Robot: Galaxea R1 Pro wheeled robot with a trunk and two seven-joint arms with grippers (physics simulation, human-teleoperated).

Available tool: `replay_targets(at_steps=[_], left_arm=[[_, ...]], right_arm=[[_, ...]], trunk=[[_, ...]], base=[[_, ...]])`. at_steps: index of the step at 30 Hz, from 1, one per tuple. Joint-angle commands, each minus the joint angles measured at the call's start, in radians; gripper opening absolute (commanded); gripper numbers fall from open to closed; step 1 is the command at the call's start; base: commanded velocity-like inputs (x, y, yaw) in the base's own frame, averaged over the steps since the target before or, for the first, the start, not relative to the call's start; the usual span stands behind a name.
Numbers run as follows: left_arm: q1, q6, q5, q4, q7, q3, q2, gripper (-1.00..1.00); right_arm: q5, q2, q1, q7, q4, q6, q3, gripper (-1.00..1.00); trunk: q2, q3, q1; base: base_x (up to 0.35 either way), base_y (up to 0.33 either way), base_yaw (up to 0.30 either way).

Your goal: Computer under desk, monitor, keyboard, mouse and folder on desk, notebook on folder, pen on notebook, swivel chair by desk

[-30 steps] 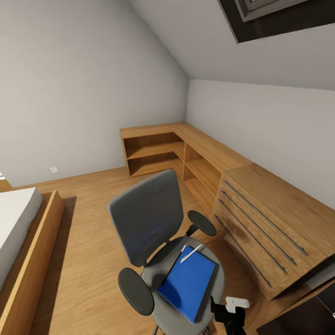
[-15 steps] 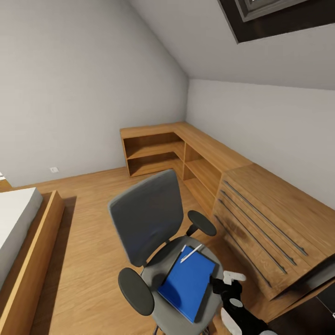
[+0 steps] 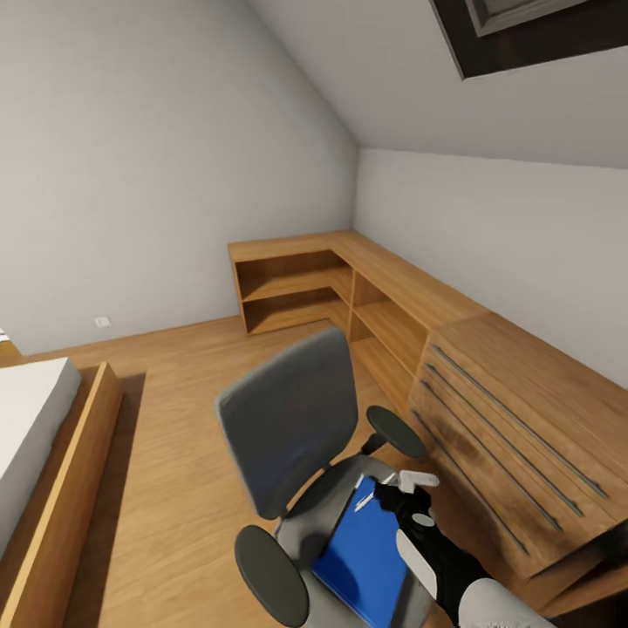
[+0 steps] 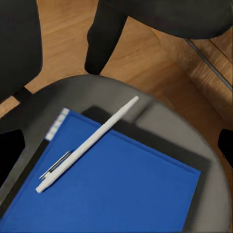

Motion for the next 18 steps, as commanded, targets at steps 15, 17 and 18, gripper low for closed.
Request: replay_targets(at_steps=[15, 17, 18], left_arm=[[0.000, -0.004, 0.006, -0.001, -0.013, -0.004, 0.000, 1.00], [-0.001, -0.004, 0.005, -0.001, -0.014, -0.003, 0.000, 1.00], [-0.001, -0.004, 0.005, -0.001, -0.014, -0.002, 0.000, 1.00]], right_arm=[[-0.018, 0.003, -0.009, -0.012, 0.000, -0.003, 0.005, 1.00], [-0.019, 0.005, -0.026, -0.013, 0.001, 0.000, 0.004, 1.00], [-0.020, 0.007, -0.042, -0.013, 0.001, 0.009, 0.003, 1.00]], trunk=[[-0.001, -0.001, 0.000], [-0.015, -0.007, 0.008], [-0.022, -0.010, 0.012]], base=[[0.041, 0.035, 0.000], [0.000, 0.000, 0.000], [0.000, 0.000, 0.000]])
